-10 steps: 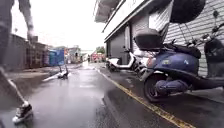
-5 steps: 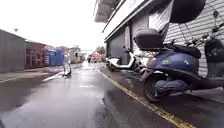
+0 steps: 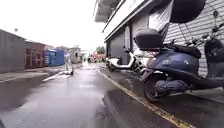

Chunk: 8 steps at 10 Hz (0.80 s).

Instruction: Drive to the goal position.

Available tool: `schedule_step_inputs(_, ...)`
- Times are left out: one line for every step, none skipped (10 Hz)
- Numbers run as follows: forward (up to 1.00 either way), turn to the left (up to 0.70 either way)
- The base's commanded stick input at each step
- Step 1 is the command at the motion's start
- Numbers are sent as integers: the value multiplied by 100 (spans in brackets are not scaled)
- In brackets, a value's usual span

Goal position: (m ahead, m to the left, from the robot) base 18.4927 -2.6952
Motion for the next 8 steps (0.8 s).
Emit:
schedule_step_inputs(3,1)
schedule_step_inputs(3,1)
schedule_step_inputs(3,1)
schedule_step_inputs(3,1)
schedule_step_inputs(3,1)
schedule_step_inputs(3,1)
schedule_step_inputs(3,1)
schedule_step_inputs(3,1)
